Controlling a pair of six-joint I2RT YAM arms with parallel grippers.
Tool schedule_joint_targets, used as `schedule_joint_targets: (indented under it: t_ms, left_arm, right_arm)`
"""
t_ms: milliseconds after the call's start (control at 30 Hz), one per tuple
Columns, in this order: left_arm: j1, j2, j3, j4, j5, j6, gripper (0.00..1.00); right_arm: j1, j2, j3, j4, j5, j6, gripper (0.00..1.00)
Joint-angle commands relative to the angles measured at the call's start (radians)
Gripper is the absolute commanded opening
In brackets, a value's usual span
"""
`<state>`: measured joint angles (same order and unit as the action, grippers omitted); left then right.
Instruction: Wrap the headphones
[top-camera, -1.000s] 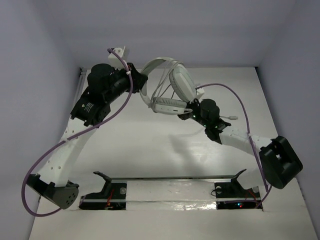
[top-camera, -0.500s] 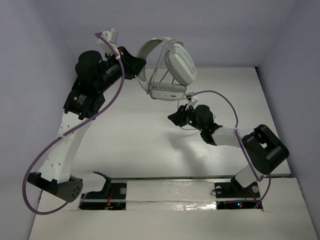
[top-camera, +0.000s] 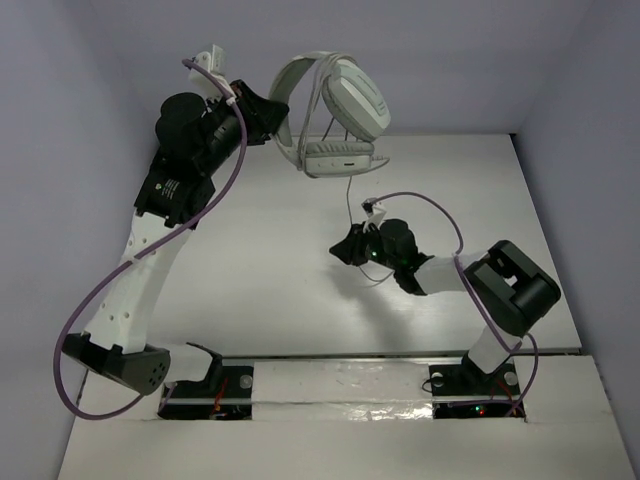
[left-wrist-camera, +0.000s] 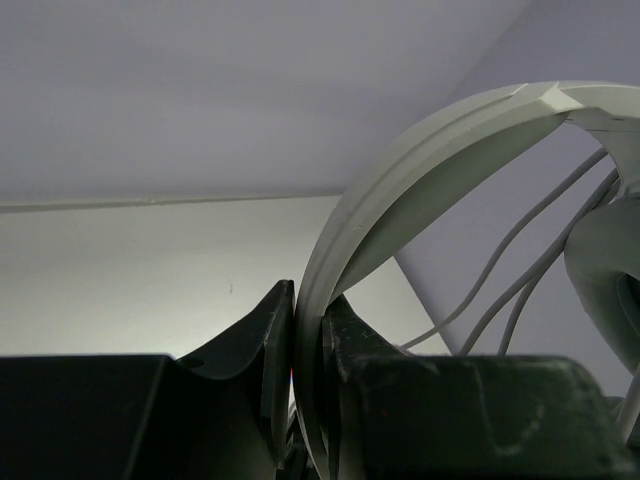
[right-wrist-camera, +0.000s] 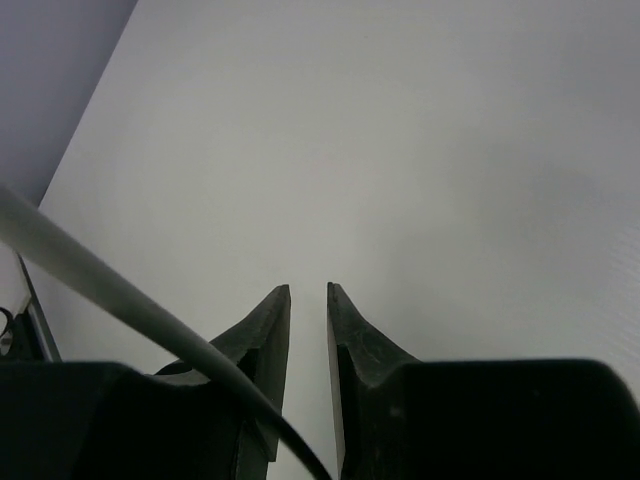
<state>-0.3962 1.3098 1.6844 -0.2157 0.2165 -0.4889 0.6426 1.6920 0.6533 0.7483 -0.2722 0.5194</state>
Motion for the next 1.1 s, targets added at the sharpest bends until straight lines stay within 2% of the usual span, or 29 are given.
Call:
schedule_joint_targets:
  t_ms: [0,67,133,167,200,367,400,567,633,833,933,1067]
  left_arm:
    - [0.013,-0.032,0.028,0.199,-0.095,-0.095,0.00]
    - [0.013,-0.041,-0.032,0.273,-0.156,-0.118,0.00]
    - [0.013,-0.038,-0.064,0.300,-0.199,-0.148,0.00]
    - [0.013,-0.035,-0.092,0.320,-0.262,-0.149,0.00]
    - [0.013,-0.026,-0.106,0.325,-0.293,-0.152,0.00]
    - [0.013,-0.014,-0.228,0.383,-0.495,-0.120,0.00]
    - [0.013,0.000,-0.239,0.380,-0.523,-0.111,0.00]
    - [-0.025,0.037,-0.346,0.398,-0.670,-0.025,0.00]
    - [-0.056,0.048,-0.399,0.404,-0.742,0.024,0.00]
    - [-0.151,0.081,-0.511,0.406,-0.841,0.069,0.00]
    - [-0.208,0.097,-0.560,0.409,-0.855,0.070,0.00]
    - [-0.256,0.092,-0.644,0.421,-0.812,0.061,0.00]
  right_arm:
    - [0.055,-0.026,-0.017,0.046,0.030,0.027,0.27]
    - [0.107,-0.028,-0.006,-0.001,0.056,0.028,0.18]
    - [0.213,-0.034,0.009,-0.076,0.111,0.008,0.12]
    - [0.248,-0.037,0.019,-0.104,0.138,0.007,0.03]
    - [0.279,-0.041,0.029,-0.124,0.166,0.008,0.00]
    - [0.448,-0.129,0.077,-0.312,0.194,0.028,0.00]
    - [0.477,-0.146,0.095,-0.360,0.236,0.022,0.00]
    - [0.623,-0.202,0.308,-0.734,0.359,-0.065,0.00]
    - [0.649,-0.235,0.405,-0.908,0.425,-0.093,0.00]
    - [0.683,-0.336,0.603,-1.234,0.559,-0.170,0.00]
    - [0.683,-0.360,0.722,-1.343,0.631,-0.229,0.00]
    - [0.683,-0.393,0.816,-1.386,0.712,-0.335,0.00]
